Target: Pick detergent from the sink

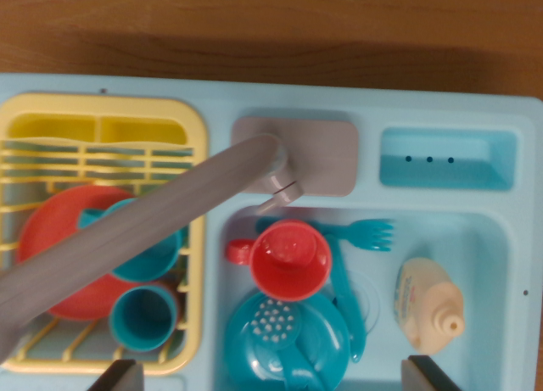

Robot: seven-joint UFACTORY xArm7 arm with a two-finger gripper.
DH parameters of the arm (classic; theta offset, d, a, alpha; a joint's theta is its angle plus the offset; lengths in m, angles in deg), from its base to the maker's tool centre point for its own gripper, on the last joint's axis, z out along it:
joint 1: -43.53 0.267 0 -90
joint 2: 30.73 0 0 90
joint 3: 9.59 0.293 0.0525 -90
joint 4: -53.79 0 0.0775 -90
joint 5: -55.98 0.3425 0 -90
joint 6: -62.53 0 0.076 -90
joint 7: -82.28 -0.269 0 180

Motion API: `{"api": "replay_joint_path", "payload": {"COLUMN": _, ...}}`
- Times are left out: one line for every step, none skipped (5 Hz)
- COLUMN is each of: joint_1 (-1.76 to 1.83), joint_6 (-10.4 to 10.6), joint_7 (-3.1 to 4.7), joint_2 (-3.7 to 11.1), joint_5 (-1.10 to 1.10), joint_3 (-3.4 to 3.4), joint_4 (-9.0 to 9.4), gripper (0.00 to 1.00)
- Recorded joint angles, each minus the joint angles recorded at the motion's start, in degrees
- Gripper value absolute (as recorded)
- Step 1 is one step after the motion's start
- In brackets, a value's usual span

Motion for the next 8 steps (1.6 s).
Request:
{"api": "replay_joint_path", "payload": {"joint_1": -0.52, "joint_6": 2.1, "joint_7": 0.37, "joint_2": 0.74, "joint_5": -0.04, "joint_3": -0.43, "joint_4": 1.7, "gripper": 0.0}}
{"api": "replay_joint_path", "payload": {"joint_1": -0.52, "joint_6": 2.1, "joint_7": 0.37, "joint_2": 0.74, "joint_5": -0.04, "joint_3": -0.43, "joint_4": 1.7, "gripper": 0.0}}
{"api": "replay_joint_path", "payload": {"joint_1": -1.09, "joint_6": 4.4, "joint_7": 0.76, "joint_2": 1.53, "joint_5": -0.09, "joint_3": -0.89, "joint_4": 3.52, "gripper": 0.0}}
{"api": "replay_joint_path", "payload": {"joint_1": -1.09, "joint_6": 4.4, "joint_7": 0.76, "joint_2": 1.53, "joint_5": -0.09, "joint_3": -0.89, "joint_4": 3.52, "gripper": 0.0}}
{"api": "replay_joint_path", "payload": {"joint_1": -1.71, "joint_6": 6.9, "joint_7": 1.2, "joint_2": 2.41, "joint_5": -0.13, "joint_3": -1.4, "joint_4": 5.54, "gripper": 0.0}}
{"api": "replay_joint_path", "payload": {"joint_1": -1.71, "joint_6": 6.9, "joint_7": 1.2, "joint_2": 2.41, "joint_5": -0.13, "joint_3": -1.4, "joint_4": 5.54, "gripper": 0.0}}
{"api": "replay_joint_path", "payload": {"joint_1": -2.35, "joint_6": 9.5, "joint_7": 1.65, "joint_2": 3.32, "joint_5": -0.18, "joint_3": -1.93, "joint_4": 7.61, "gripper": 0.0}}
{"api": "replay_joint_path", "payload": {"joint_1": -2.35, "joint_6": 9.5, "joint_7": 1.65, "joint_2": 3.32, "joint_5": -0.18, "joint_3": -1.93, "joint_4": 7.61, "gripper": 0.0}}
